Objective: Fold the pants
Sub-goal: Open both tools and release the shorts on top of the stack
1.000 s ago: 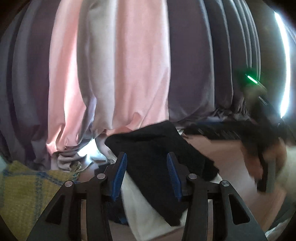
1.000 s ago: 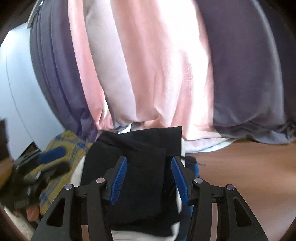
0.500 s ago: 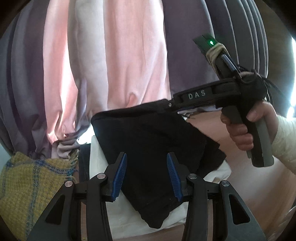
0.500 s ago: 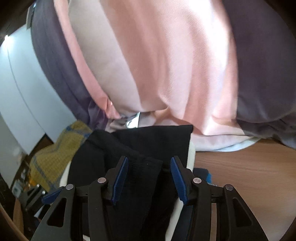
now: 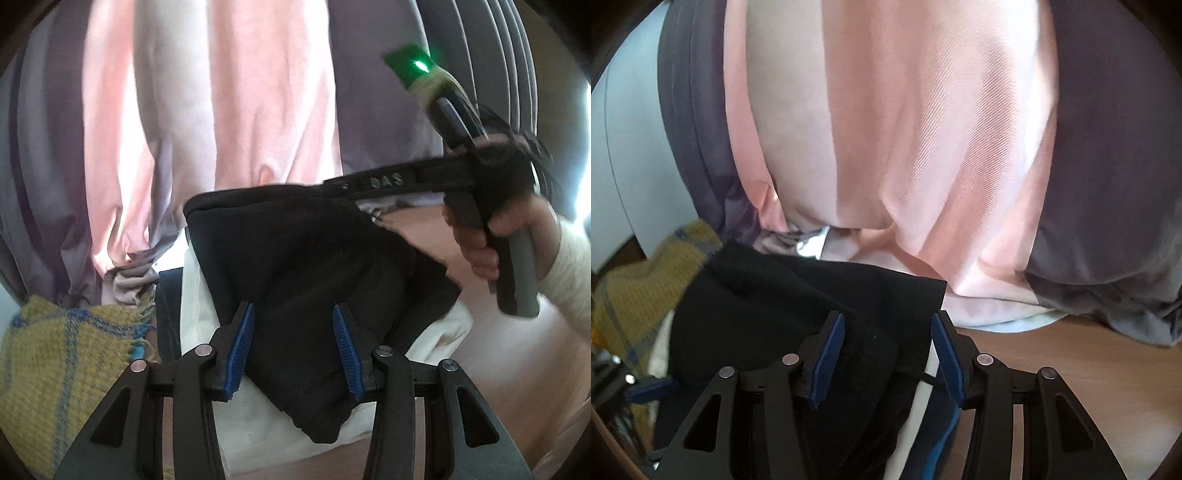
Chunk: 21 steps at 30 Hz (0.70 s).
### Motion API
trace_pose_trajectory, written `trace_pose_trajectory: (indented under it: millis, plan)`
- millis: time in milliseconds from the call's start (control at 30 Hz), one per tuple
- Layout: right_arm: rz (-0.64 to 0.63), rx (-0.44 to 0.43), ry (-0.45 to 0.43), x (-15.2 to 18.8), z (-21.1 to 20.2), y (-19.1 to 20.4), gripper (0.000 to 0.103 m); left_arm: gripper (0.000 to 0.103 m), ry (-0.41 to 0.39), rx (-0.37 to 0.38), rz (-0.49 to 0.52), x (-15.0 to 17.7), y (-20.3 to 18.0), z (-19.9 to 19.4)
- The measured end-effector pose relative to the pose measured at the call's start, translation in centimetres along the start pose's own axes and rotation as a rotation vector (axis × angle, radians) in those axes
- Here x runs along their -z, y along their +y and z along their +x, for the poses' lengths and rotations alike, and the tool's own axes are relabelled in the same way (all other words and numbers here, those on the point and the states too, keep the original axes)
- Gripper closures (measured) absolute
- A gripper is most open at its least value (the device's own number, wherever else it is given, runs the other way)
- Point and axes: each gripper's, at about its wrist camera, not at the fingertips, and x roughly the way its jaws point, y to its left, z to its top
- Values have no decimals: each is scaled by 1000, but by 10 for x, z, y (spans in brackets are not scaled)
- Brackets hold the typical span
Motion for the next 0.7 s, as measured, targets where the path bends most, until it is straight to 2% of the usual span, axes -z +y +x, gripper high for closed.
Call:
trace_pose_trajectory:
  millis: [167, 267, 367, 433, 533, 700]
  plan:
    - [15, 56, -73, 1, -36, -3, 51, 57, -56, -65, -81, -12, 4, -24]
    - [13, 87, -105, 6, -63, 2, 41, 53, -90, -91, -132, -20, 7, -41]
    - [0, 122, -124, 16, -89, 8, 41, 47, -126, -128, -157, -24, 5, -60]
    - [-5, 135, -136, 24, -105, 14, 40, 44, -152, -137, -158, -26, 0, -73]
    - [-2, 142, -145, 37, -129, 21, 31, 40, -174, -154, -140, -24, -10, -91]
    - [2, 192, -171, 58, -170, 33, 30, 30, -231, -181, -118, -15, -25, -117]
